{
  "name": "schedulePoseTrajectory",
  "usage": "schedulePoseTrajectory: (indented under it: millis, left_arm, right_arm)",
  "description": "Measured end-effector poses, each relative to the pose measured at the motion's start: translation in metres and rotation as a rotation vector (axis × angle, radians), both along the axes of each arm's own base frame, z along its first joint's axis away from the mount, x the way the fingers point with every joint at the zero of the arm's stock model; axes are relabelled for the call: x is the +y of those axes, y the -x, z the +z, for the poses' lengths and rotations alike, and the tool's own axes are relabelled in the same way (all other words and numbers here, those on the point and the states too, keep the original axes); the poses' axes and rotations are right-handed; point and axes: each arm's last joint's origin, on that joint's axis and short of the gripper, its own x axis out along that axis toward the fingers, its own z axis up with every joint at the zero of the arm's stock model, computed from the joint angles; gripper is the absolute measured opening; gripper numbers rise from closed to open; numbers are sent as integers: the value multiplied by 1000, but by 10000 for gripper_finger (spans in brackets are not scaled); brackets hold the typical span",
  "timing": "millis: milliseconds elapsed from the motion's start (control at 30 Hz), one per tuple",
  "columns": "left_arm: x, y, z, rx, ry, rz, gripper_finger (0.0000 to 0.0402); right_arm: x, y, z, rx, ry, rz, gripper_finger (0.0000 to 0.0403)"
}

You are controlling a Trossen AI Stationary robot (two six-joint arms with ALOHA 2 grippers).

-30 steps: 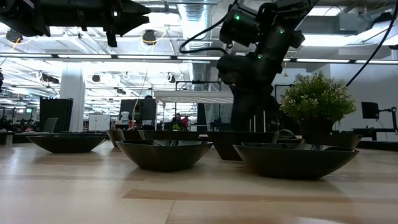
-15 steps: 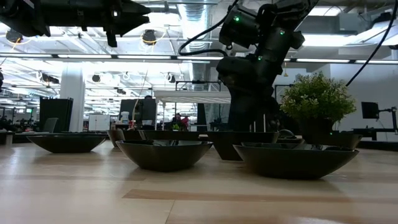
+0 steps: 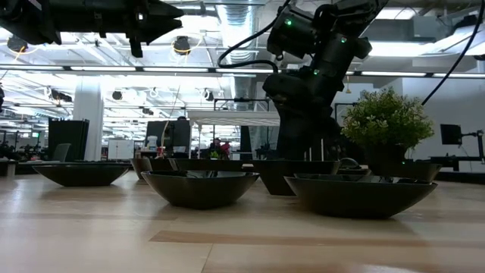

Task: Pick & Place Mini shaped plates
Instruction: Stack the drop shaped plate on top of the drop shaped plate on the shelf

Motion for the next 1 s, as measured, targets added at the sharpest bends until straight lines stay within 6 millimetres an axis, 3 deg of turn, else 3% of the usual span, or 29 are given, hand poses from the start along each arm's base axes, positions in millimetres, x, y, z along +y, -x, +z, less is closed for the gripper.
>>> schedulePoseTrajectory:
  millis: [1000]
  left_arm:
    - [0,0,0,0,0,0,122]
  right_arm:
    - [12,1,-1,9,44,-18,136]
